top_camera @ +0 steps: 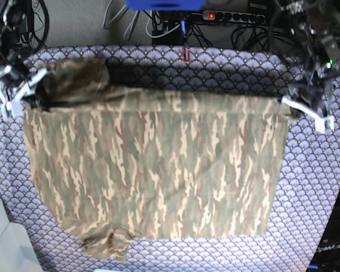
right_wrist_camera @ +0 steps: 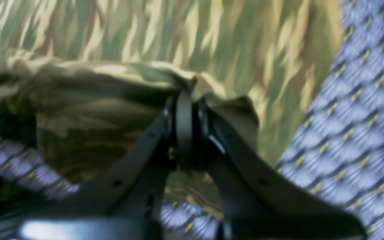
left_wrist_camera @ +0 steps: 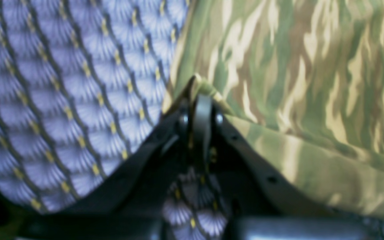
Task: Fold the T-shirt properly
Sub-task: 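Lift both shoulder corners and pull them toward the hem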
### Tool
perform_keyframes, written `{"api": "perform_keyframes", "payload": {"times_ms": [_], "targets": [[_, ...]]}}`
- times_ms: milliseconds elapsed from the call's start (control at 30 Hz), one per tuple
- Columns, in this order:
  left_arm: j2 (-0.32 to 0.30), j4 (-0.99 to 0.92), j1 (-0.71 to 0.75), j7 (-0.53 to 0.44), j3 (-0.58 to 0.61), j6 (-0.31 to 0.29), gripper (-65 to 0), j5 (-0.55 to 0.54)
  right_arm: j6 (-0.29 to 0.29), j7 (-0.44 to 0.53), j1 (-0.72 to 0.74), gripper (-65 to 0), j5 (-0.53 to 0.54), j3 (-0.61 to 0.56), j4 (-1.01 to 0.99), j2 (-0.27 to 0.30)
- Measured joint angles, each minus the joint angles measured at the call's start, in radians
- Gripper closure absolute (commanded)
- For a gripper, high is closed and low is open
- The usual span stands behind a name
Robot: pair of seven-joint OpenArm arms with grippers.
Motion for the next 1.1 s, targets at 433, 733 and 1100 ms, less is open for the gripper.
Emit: {"api": "perform_keyframes", "payload": {"times_ms": [433, 733, 1100], "targets": [[0.0, -0.235, -0.21, 0.037, 0.003, -0.01, 0.0, 0.166, 0.008, -0.063, 0.239, 0.0, -0.115, -0.045, -0.187, 0.006], [0.0, -0.24, -0.285, 0.031, 0.003, -0.009, 0.0, 0.17, 0.008, -0.058, 0.359, 0.0, -0.115, -0.095, -0.3, 0.037], [-0.007, -0.241, -0.332, 0.029, 0.108, 0.002, 0.0, 0.184, 0.005, 0.002, 0.487, 0.0, -0.248, -0.136, -0.425, 0.051]]}}
